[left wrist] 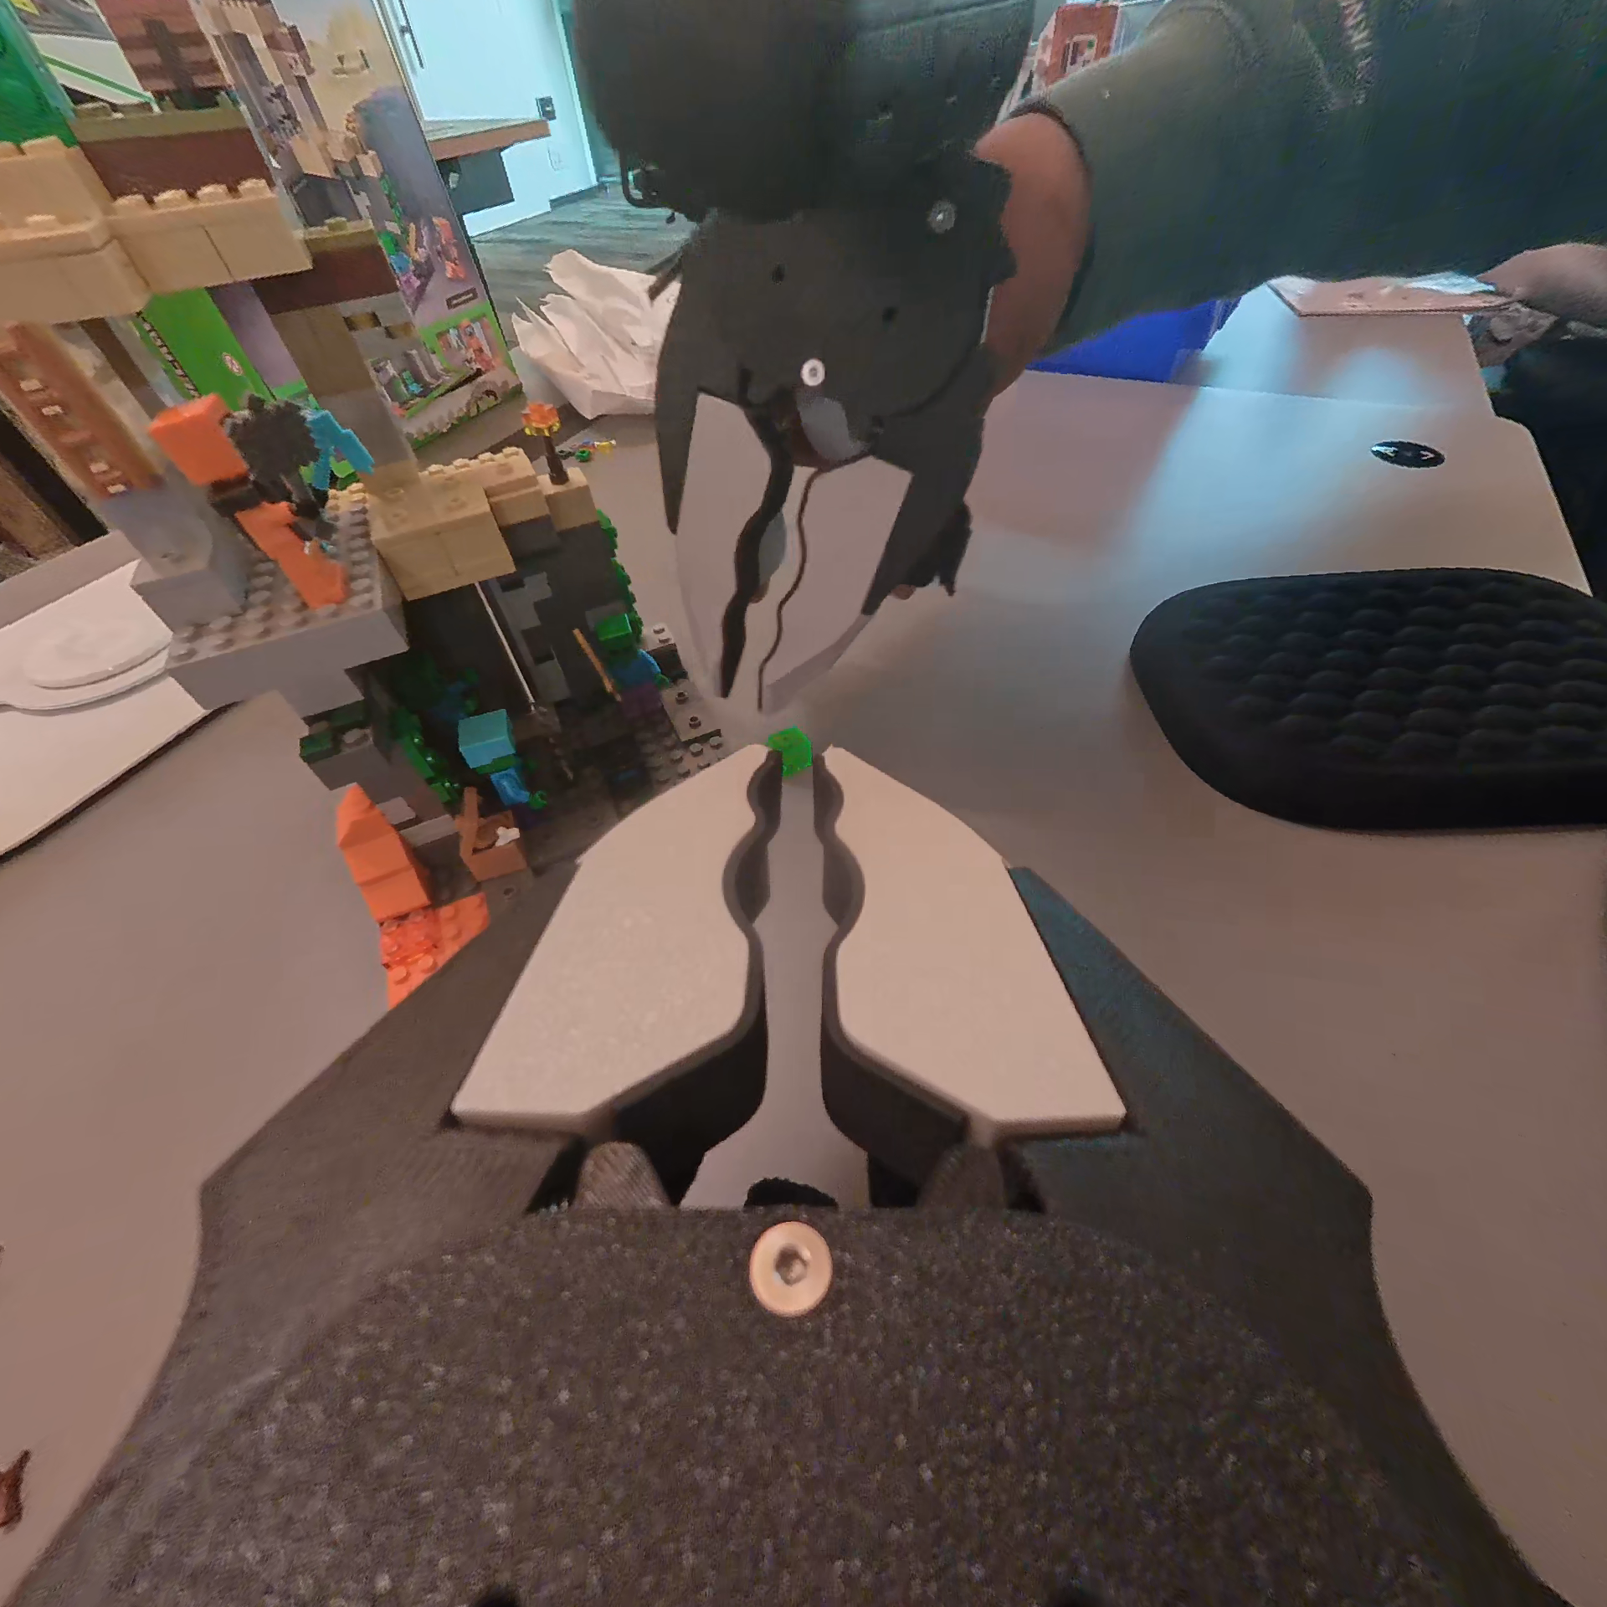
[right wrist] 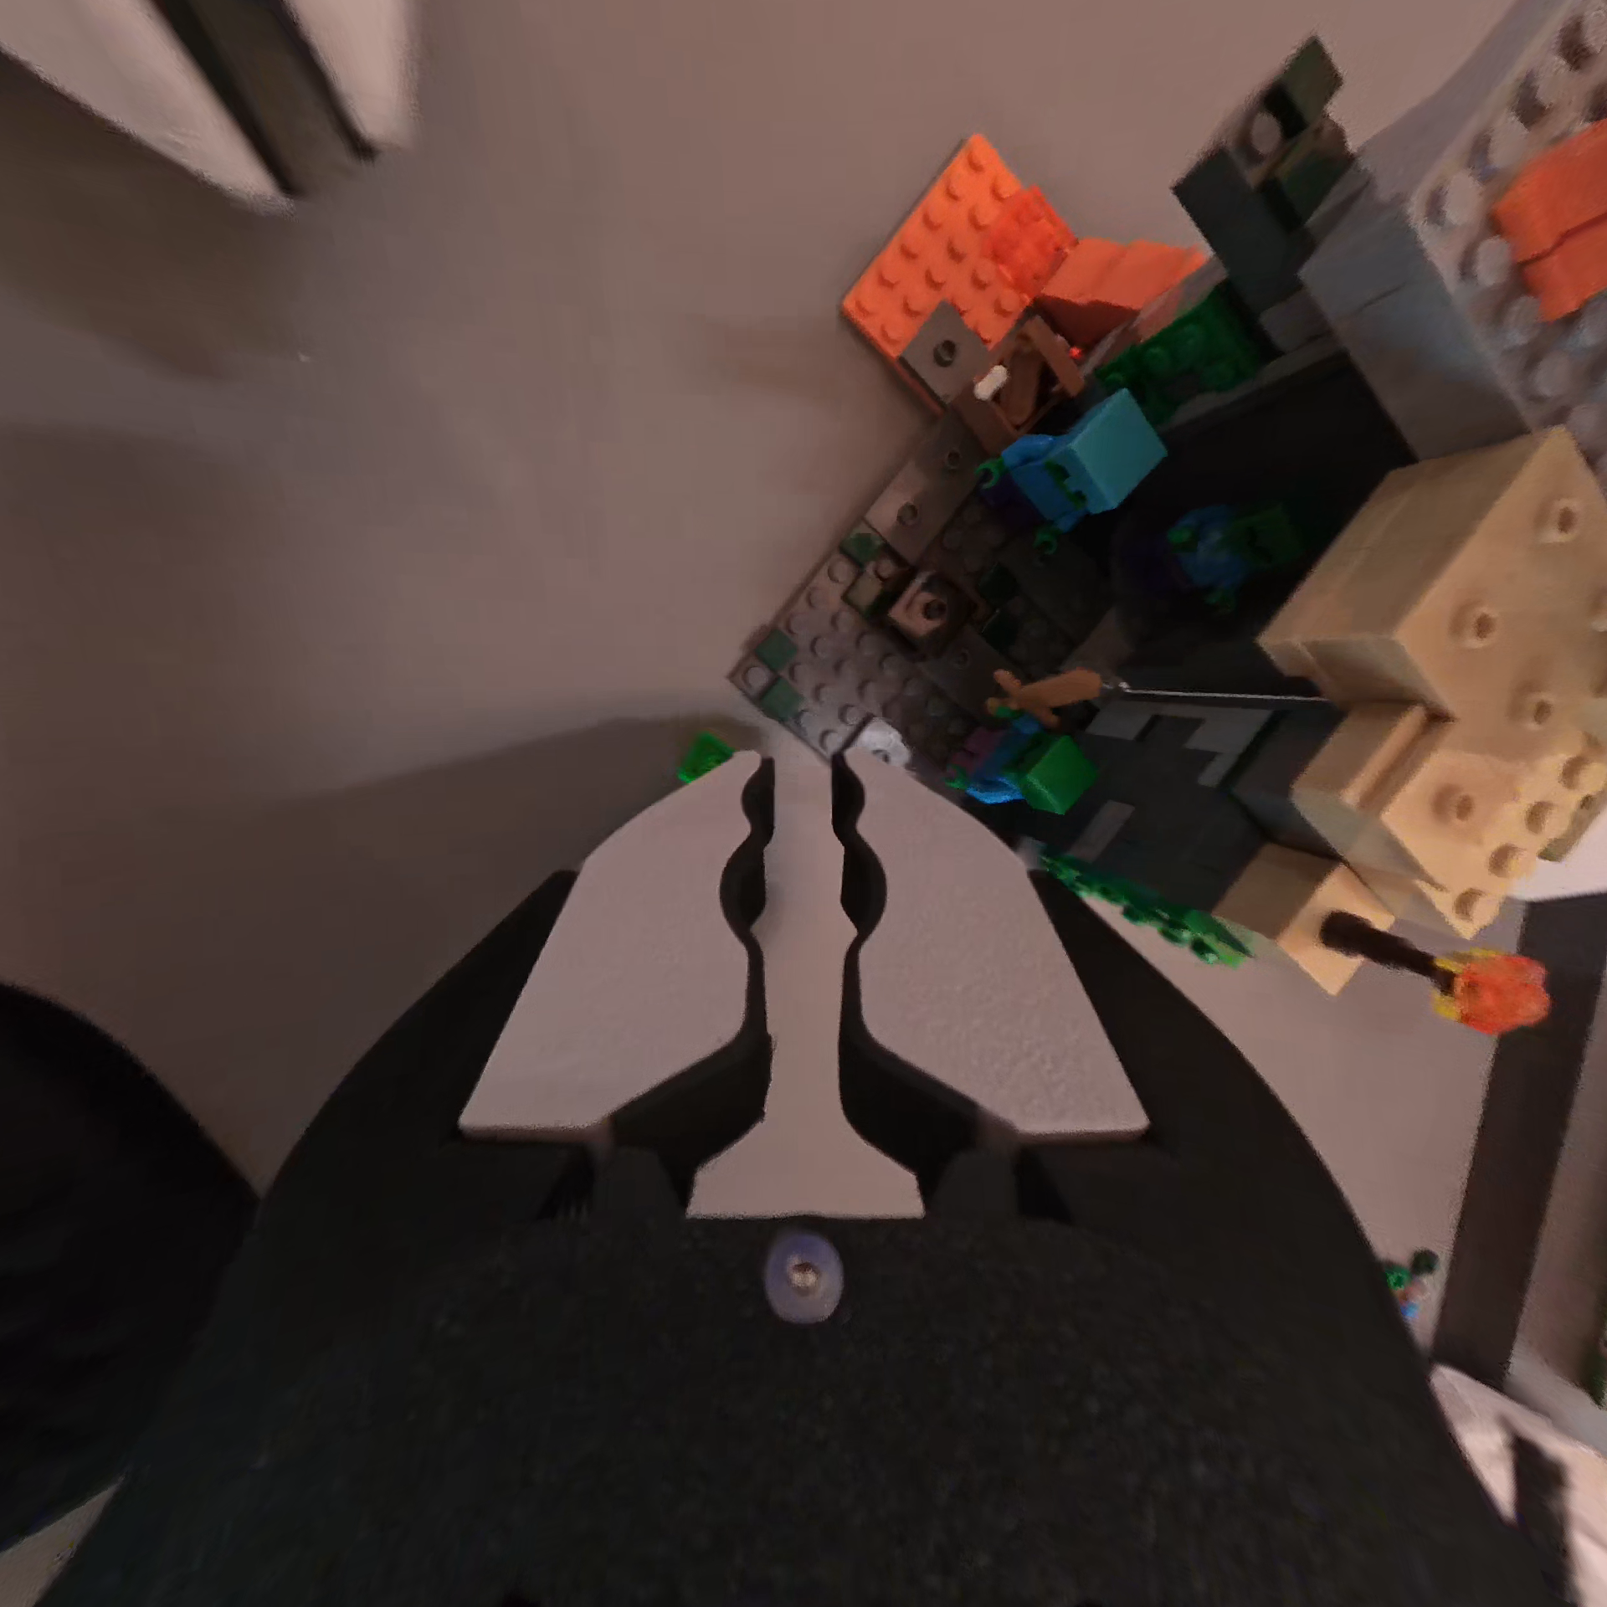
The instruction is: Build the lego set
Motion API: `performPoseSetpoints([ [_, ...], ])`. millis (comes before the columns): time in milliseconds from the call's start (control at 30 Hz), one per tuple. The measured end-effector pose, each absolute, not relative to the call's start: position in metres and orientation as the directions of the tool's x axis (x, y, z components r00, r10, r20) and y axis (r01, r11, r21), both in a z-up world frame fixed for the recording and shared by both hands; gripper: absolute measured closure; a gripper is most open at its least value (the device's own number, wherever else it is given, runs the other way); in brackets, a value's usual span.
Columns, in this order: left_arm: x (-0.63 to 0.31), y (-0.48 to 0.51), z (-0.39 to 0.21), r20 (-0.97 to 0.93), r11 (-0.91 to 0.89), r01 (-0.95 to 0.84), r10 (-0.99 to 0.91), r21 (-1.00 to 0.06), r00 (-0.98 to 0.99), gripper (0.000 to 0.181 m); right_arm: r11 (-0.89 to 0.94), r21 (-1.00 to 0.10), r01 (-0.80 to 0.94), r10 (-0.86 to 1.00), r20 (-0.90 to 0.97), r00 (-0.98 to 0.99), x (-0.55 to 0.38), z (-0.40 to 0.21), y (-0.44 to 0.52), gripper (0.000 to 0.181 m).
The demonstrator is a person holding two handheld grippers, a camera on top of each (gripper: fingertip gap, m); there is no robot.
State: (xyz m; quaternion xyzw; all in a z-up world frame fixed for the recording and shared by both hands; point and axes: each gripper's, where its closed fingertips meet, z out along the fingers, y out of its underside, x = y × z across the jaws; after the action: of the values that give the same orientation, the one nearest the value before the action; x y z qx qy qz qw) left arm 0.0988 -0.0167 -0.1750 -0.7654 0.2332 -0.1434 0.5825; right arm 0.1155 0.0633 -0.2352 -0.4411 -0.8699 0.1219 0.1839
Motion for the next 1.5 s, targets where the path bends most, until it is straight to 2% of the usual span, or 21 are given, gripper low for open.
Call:
performPoseSetpoints([
  [33,0.099,-0.017,-0.175,-0.053,-0.212,-0.191,-0.524,-0.959,0.85,0.175,0.597,-0.372,0.711,0.801,0.213,-0.56,0.118,-0.235,0.06,0.169],
  [133,0.099,-0.017,-0.175,-0.054,-0.212,-0.192,-0.525,-0.958,0.849,0.175,0.625,-0.337,0.704,0.78,0.228,-0.583,0.129,-0.24,0.057,0.165],
  [333,0.1,-0.017,-0.177,-0.057,-0.217,-0.199,-0.528,-0.956,0.848,0.175,0.528,-0.416,0.74,0.844,0.164,-0.51,0.129,-0.252,0.051,0.154],
  [400,0.099,-0.016,-0.177,-0.057,-0.218,-0.2,-0.527,-0.955,0.848,0.175,0.506,-0.433,0.746,0.855,0.138,-0.501,0.128,-0.256,0.047,0.157],
  [433,0.099,-0.016,-0.177,-0.057,-0.218,-0.199,-0.527,-0.956,0.848,0.175,0.503,-0.443,0.742,0.856,0.134,-0.5,0.127,-0.257,0.046,0.166],
  [500,0.099,-0.016,-0.177,-0.062,-0.216,-0.203,-0.525,-0.955,0.849,0.174,0.484,-0.487,0.727,0.858,0.1,-0.505,0.127,-0.253,0.038,0.167],
  [567,0.103,-0.018,-0.175,-0.081,-0.189,-0.216,-0.543,-0.958,0.836,0.17,0.37,-0.595,0.713,0.866,-0.056,-0.496,0.126,-0.237,0.018,0.167],
  [633,0.111,-0.022,-0.171,-0.121,-0.136,-0.238,-0.57,-0.962,0.813,0.164,0.178,-0.692,0.7,0.847,-0.254,-0.467,0.124,-0.214,-0.003,0.167],
  [733,0.122,-0.027,-0.162,-0.206,-0.038,-0.28,-0.585,-0.959,0.784,0.157,-0.071,-0.757,0.649,0.737,-0.479,-0.477,0.127,-0.176,-0.029,0.167],
  [833,0.131,-0.035,-0.145,-0.334,0.112,-0.331,-0.562,-0.937,0.756,0.156,-0.287,-0.725,0.626,0.599,-0.646,-0.474,0.13,-0.147,-0.043,0.168],
  [933,0.138,-0.043,-0.132,-0.429,0.225,-0.366,-0.519,-0.903,0.74,0.155,-0.473,-0.635,0.611,0.433,-0.771,-0.467,0.133,-0.124,-0.049,0.168],
  [1067,0.138,-0.045,-0.12,-0.491,0.294,-0.396,-0.443,-0.87,0.75,0.158,-0.6,-0.519,0.609,0.271,-0.848,-0.456,0.133,-0.112,-0.059,0.167],
  [1133,0.139,-0.048,-0.117,-0.505,0.313,-0.401,-0.431,-0.861,0.748,0.165,-0.64,-0.478,0.601,0.212,-0.863,-0.459,0.132,-0.108,-0.063,0.167],
  [1400,0.131,-0.043,-0.122,-0.442,0.229,-0.378,-0.445,-0.897,0.779,0.169,-0.708,-0.404,0.58,0.176,-0.895,-0.41,0.125,-0.114,-0.055,0.17],
  [1500,0.125,-0.036,-0.134,-0.389,0.131,-0.372,-0.467,-0.919,0.794,0.169,-0.688,-0.491,0.535,0.367,-0.87,-0.328,0.122,-0.13,-0.039,0.172],
])
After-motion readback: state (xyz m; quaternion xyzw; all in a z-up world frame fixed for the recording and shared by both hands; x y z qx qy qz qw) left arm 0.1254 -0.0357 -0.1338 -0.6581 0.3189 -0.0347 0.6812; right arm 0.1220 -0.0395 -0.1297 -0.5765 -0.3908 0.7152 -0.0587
